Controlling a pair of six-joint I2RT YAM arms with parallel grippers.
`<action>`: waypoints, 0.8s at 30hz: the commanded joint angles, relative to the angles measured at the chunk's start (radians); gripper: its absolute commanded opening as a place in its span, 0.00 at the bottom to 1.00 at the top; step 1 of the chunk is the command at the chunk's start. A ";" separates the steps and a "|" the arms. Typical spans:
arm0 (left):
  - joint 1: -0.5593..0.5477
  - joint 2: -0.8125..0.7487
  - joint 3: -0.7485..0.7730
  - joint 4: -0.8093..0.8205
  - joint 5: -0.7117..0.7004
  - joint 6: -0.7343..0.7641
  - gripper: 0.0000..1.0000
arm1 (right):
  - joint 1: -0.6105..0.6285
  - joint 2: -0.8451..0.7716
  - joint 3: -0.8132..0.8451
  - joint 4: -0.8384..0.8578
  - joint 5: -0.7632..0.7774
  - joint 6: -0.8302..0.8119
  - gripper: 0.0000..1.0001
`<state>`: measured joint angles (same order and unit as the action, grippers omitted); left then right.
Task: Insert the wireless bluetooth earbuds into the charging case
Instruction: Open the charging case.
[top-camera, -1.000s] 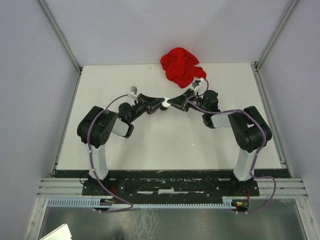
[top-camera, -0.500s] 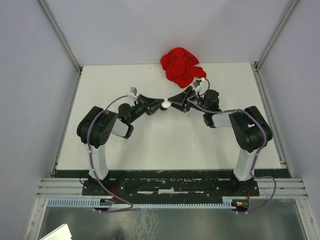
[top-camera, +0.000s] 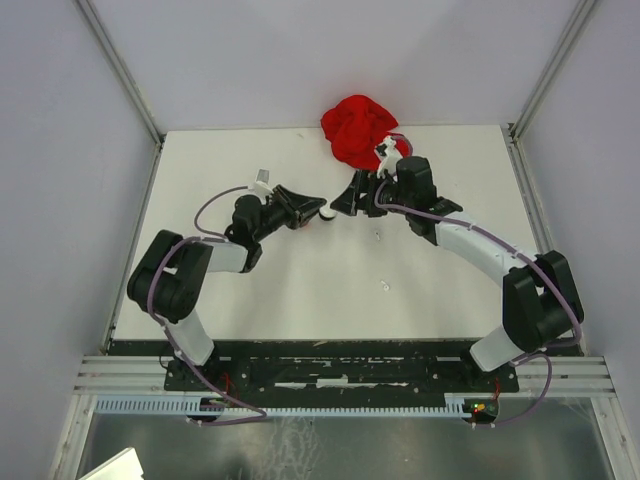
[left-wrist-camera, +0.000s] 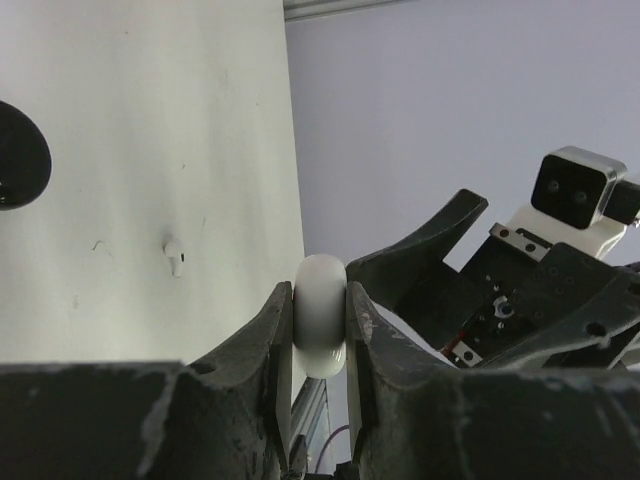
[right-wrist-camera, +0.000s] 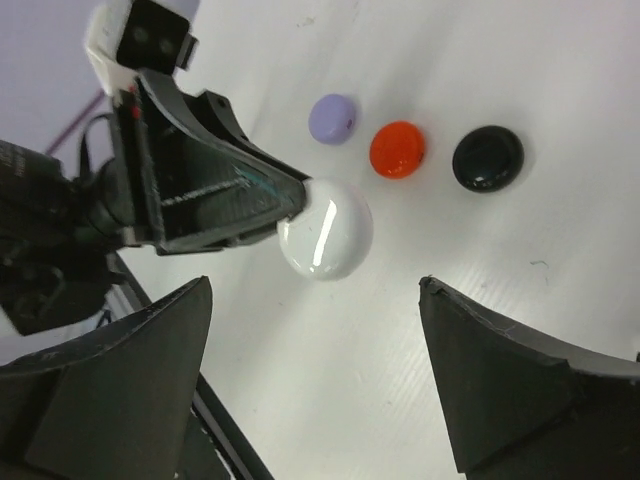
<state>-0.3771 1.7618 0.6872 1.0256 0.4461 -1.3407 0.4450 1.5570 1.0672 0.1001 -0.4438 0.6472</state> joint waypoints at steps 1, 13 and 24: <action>-0.011 -0.073 0.056 -0.165 -0.055 0.127 0.03 | 0.035 -0.008 0.032 -0.196 0.141 -0.159 0.92; -0.026 -0.091 0.039 -0.139 -0.016 0.097 0.03 | 0.069 -0.008 0.042 -0.202 0.250 -0.171 0.93; -0.043 -0.129 0.015 -0.215 -0.021 0.149 0.03 | 0.069 0.009 0.060 -0.192 0.254 -0.158 0.93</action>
<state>-0.4126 1.6814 0.7120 0.8307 0.4206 -1.2606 0.5106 1.5703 1.0771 -0.1284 -0.2039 0.4915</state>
